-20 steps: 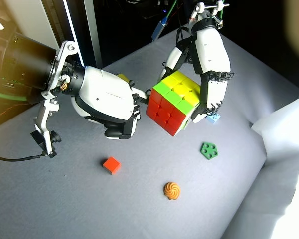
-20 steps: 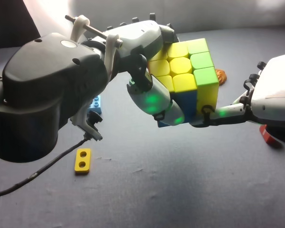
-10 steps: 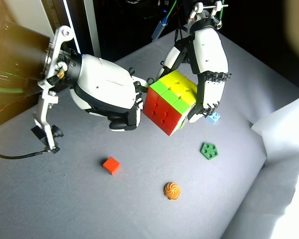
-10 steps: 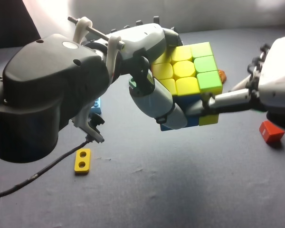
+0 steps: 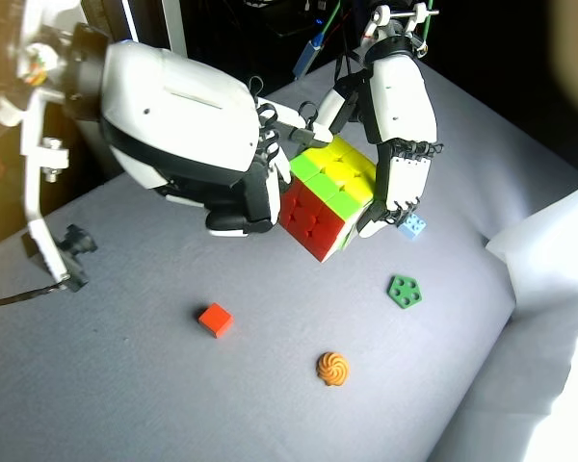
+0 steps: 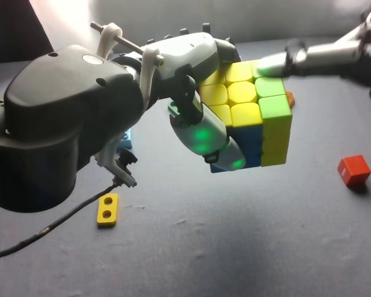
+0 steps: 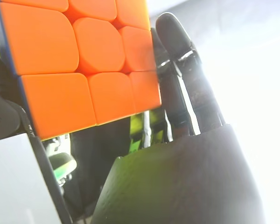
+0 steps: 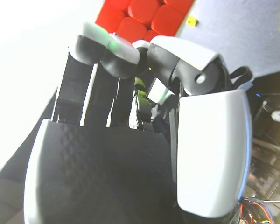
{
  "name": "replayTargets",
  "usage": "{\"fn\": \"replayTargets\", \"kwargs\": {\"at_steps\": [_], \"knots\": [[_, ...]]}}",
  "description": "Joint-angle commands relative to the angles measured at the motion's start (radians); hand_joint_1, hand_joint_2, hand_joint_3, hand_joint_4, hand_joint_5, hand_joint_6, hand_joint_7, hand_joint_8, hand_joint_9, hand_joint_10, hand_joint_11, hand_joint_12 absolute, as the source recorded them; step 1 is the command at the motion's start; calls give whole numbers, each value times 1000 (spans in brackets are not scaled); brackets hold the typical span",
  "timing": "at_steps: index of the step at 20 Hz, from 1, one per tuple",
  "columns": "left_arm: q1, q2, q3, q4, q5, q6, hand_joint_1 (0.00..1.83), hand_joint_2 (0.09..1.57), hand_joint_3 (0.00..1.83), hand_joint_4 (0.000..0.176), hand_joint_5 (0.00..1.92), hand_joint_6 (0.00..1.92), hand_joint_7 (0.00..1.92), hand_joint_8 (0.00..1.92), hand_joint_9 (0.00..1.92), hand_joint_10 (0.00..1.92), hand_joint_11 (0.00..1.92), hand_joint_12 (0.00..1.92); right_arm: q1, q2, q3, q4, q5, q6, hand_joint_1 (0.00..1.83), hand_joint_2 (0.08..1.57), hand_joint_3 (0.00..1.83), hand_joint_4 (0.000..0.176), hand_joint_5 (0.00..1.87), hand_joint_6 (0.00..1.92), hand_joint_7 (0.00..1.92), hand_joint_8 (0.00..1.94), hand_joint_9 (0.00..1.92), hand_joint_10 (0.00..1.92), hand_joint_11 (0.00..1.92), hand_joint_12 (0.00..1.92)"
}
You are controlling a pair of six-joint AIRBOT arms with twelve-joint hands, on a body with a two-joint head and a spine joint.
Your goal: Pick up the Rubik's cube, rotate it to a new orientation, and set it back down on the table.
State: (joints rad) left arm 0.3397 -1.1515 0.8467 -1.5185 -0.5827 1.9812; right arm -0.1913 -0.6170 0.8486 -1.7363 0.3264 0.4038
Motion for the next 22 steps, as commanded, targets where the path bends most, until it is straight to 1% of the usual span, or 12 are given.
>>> {"fn": "replayTargets", "kwargs": {"at_steps": [1, 6, 7, 9, 10, 11, 15, 17, 18, 19, 20, 22], "knots": [[-19, -4, -4, 57, -11, -12, 1348, 1205, 1, 0, 812, 1068, 805, 1385, 684, 1482, 482, 1213, 14, 2, 10, 46, -27, -4, 1339, 870, 891, 176, 0, 0, 717, 1787, 1106, 1921, 1066, 1921], [-20, -5, -3, 55, -12, -12, 1351, 1191, 0, 0, 814, 1099, 846, 1327, 718, 1417, 508, 1204, -12, 2, 31, 52, -28, -4, 1339, 870, 892, 176, 0, 0, 717, 1787, 1102, 1921, 1055, 1921], [-17, -5, -3, 55, -11, -11, 1344, 1213, 0, 0, 822, 1052, 774, 1453, 675, 1472, 477, 1209, -17, 1, 31, 52, -28, -4, 1341, 867, 893, 176, 0, 0, 720, 1782, 1109, 1921, 1048, 1921], [-6, -5, -4, 61, -5, -11, 1350, 1195, 0, 0, 851, 1012, 813, 1375, 699, 1451, 479, 1214, -19, 1, 31, 52, -28, -4, 1338, 878, 887, 176, 0, 0, 709, 1796, 1092, 1921, 1039, 1921], [-2, -5, -4, 63, -1, -11, 1353, 1187, 1, 0, 843, 1074, 834, 1332, 723, 1403, 501, 1189, -19, 1, 31, 52, -28, -4, 1340, 868, 906, 176, 0, 0, 715, 1801, 1098, 1921, 1049, 1921], [2, -5, -4, 67, 1, -11, 1344, 1214, 2, 0, 783, 1086, 785, 1454, 684, 1470, 501, 1186, -19, 0, 31, 52, -28, -4, 1342, 844, 952, 176, 0, 0, 728, 1809, 1117, 1921, 1055, 1921], [28, -6, -3, 89, 5, -12, 1337, 1238, 0, 0, 758, 1096, 754, 1521, 628, 1536, 439, 1253, -27, -4, 30, 52, -27, -6, 1334, 877, 906, 160, 0, 0, 705, 1816, 1089, 1921, 1072, 1921], [59, -5, 0, 148, 15, -48, 1342, 1222, 1, 0, 794, 1047, 784, 1467, 645, 1515, 456, 1267, -29, -4, 30, 52, -27, -7, 1342, 857, 904, 176, 0, 0, 727, 1777, 1085, 1921, 1056, 1921], [74, -5, 1, 173, 15, -62, 1342, 1222, 1, 0, 794, 1047, 784, 1467, 645, 1515, 456, 1267, -29, -4, 30, 52, -27, -8, 1342, 857, 904, 176, 0, 0, 727, 1777, 1085, 1921, 1056, 1921], [88, -6, 2, 195, 15, -76, 1346, 1209, 2, 0, 770, 1141, 790, 1426, 713, 1431, 501, 1211, -29, -4, 30, 52, -27, -9, 1345, 842, 964, 176, 0, 0, 726, 1823, 1109, 1921, 1079, 1921], [107, -8, 5, 225, 15, -92, 1343, 1217, 0, 0, 813, 1075, 747, 1482, 686, 1470, 493, 1229, -31, -6, 30, 52, -27, -13, 1344, 845, 958, 176, 0, 0, 723, 1823, 1094, 1921, 1074, 1921], [137, -15, 17, 283, 15, -143, 1347, 1206, 0, 0, 838, 1027, 773, 1435, 689, 1477, 499, 1226, -40, -7, 30, 52, -27, -19, 1341, 864, 905, 176, 0, 0, 718, 1794, 1057, 1921, 1031, 1921]]}}
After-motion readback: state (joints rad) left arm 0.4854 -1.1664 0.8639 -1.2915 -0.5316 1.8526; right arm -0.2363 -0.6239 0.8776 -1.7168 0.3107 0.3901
